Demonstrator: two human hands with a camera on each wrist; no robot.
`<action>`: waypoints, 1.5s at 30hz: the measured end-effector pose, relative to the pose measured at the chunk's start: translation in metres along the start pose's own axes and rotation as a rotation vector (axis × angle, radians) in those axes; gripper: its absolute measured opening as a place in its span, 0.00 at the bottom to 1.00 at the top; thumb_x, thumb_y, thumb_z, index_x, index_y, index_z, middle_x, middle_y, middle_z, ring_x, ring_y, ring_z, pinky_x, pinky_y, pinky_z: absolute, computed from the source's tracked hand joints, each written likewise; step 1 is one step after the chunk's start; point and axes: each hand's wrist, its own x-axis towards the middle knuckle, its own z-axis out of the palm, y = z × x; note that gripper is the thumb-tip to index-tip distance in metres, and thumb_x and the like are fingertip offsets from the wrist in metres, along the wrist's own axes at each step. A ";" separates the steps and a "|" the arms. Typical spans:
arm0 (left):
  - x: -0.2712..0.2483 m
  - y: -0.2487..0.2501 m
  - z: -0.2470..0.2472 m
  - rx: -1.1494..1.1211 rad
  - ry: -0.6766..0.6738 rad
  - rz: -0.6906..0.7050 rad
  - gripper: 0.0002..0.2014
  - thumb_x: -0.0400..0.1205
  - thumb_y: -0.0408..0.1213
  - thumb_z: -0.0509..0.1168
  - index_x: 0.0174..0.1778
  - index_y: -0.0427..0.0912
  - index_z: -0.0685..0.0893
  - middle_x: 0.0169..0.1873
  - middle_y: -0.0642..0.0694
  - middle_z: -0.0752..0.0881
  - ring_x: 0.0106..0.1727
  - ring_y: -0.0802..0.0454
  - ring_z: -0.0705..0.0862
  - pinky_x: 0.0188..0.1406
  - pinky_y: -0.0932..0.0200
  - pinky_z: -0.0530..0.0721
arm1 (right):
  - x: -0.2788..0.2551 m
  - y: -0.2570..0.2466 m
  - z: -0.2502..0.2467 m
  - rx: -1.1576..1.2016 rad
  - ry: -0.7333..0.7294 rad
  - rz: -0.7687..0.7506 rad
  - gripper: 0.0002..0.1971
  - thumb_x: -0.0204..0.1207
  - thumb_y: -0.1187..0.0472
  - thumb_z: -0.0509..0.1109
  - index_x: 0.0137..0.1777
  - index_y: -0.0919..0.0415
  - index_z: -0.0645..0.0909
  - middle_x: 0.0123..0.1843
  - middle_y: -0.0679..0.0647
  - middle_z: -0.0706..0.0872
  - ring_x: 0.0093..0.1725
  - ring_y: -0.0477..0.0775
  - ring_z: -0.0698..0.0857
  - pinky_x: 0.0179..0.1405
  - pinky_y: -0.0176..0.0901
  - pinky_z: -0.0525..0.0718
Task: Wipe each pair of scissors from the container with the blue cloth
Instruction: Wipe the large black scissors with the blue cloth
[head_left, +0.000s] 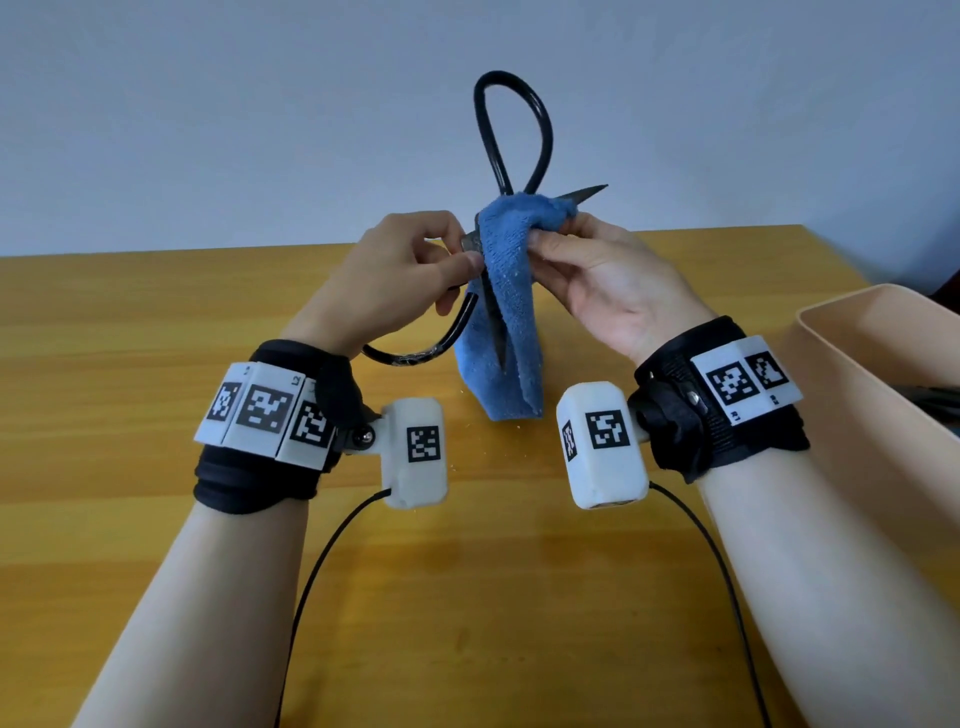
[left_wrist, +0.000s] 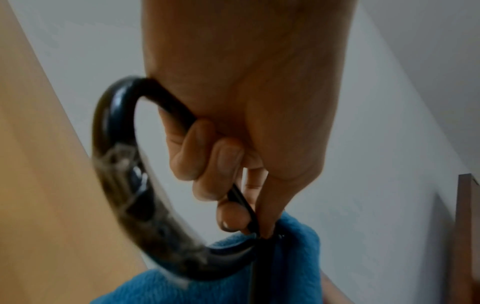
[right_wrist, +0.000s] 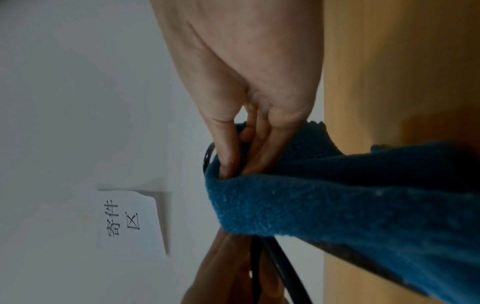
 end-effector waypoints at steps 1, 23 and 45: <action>0.000 0.001 0.002 0.009 -0.013 0.010 0.11 0.86 0.40 0.67 0.39 0.42 0.78 0.23 0.51 0.82 0.25 0.52 0.68 0.25 0.62 0.67 | 0.000 0.001 0.000 -0.028 0.016 -0.012 0.16 0.77 0.78 0.70 0.63 0.70 0.78 0.63 0.67 0.86 0.58 0.60 0.90 0.60 0.47 0.89; 0.001 -0.001 0.000 0.038 -0.049 0.024 0.14 0.87 0.42 0.66 0.42 0.37 0.77 0.22 0.51 0.82 0.25 0.53 0.67 0.25 0.62 0.67 | 0.000 0.006 0.003 -0.105 0.130 -0.052 0.17 0.79 0.72 0.72 0.67 0.72 0.77 0.57 0.66 0.90 0.48 0.57 0.92 0.48 0.47 0.91; 0.004 -0.012 -0.002 0.086 0.092 0.068 0.27 0.84 0.54 0.69 0.40 0.27 0.80 0.24 0.48 0.78 0.26 0.59 0.73 0.29 0.64 0.68 | -0.002 0.000 0.012 -0.226 0.061 -0.134 0.12 0.80 0.79 0.64 0.58 0.66 0.79 0.51 0.63 0.89 0.46 0.55 0.91 0.48 0.45 0.89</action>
